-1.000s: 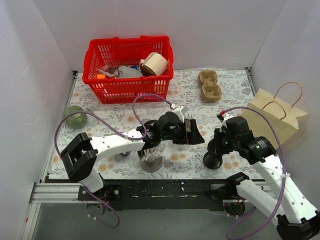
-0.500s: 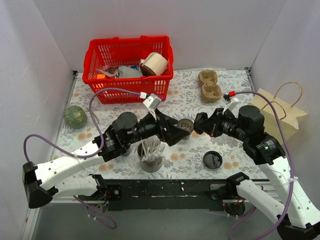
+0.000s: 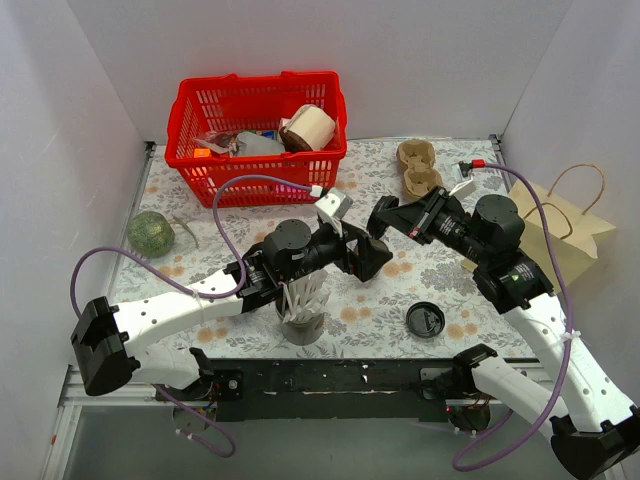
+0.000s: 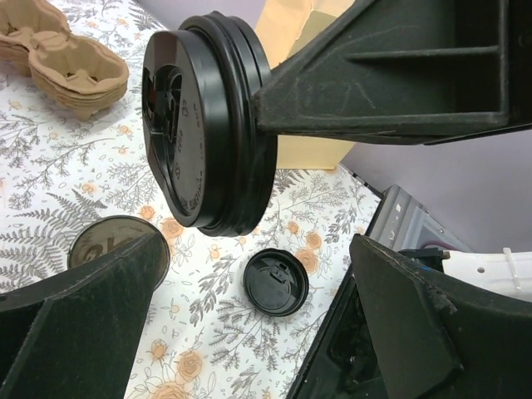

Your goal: Pack the takeout coffee

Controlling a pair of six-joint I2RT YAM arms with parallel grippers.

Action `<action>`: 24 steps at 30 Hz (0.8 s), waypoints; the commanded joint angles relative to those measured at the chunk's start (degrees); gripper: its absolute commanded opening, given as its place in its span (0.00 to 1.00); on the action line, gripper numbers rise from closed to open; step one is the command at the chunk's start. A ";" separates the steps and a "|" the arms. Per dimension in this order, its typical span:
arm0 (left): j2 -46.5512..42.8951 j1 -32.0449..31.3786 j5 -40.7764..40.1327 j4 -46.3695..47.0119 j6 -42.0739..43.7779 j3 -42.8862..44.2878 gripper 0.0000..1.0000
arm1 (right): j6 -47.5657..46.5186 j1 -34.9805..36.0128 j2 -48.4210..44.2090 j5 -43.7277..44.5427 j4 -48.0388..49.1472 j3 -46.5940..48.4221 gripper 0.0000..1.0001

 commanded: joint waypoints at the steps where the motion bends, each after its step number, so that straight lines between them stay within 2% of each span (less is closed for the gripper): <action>1: -3.18 -0.17 0.35 2.78 2.27 -0.36 0.98 | 1.34 0.13 -1.78 -0.54 2.05 2.70 0.01; 4: -5.64 -0.26 0.36 3.14 2.35 -2.39 0.98 | -1.29 0.13 -1.17 -2.73 1.43 4.36 0.01; 7: -9.24 -0.26 0.36 1.56 2.62 -4.50 0.98 | -12.26 0.13 3.22 -11.68 -4.70 11.71 0.01; 8: -10.12 -0.26 3.14 -0.01 2.88 -4.59 0.98 | -17.07 0.13 4.01 -15.70 -7.59 12.53 0.01; 10: -12.58 -0.17 9.04 -1.69 2.62 -4.94 0.98 | -20.53 0.04 4.46 -16.80 -9.46 13.33 0.01; 13: -16.10 -0.17 12.82 -1.70 1.65 -6.95 0.98 | -27.55 0.04 4.29 -20.39 -11.31 13.86 0.01; 19: -20.76 -0.26 14.07 -1.08 1.04 -9.33 0.98 | -35.82 0.04 2.09 -29.35 -12.64 13.86 0.01; 24: -20.33 -0.26 12.94 -1.60 -0.18 -7.94 0.98 | -43.03 -0.04 0.95 -34.63 -15.08 14.38 0.01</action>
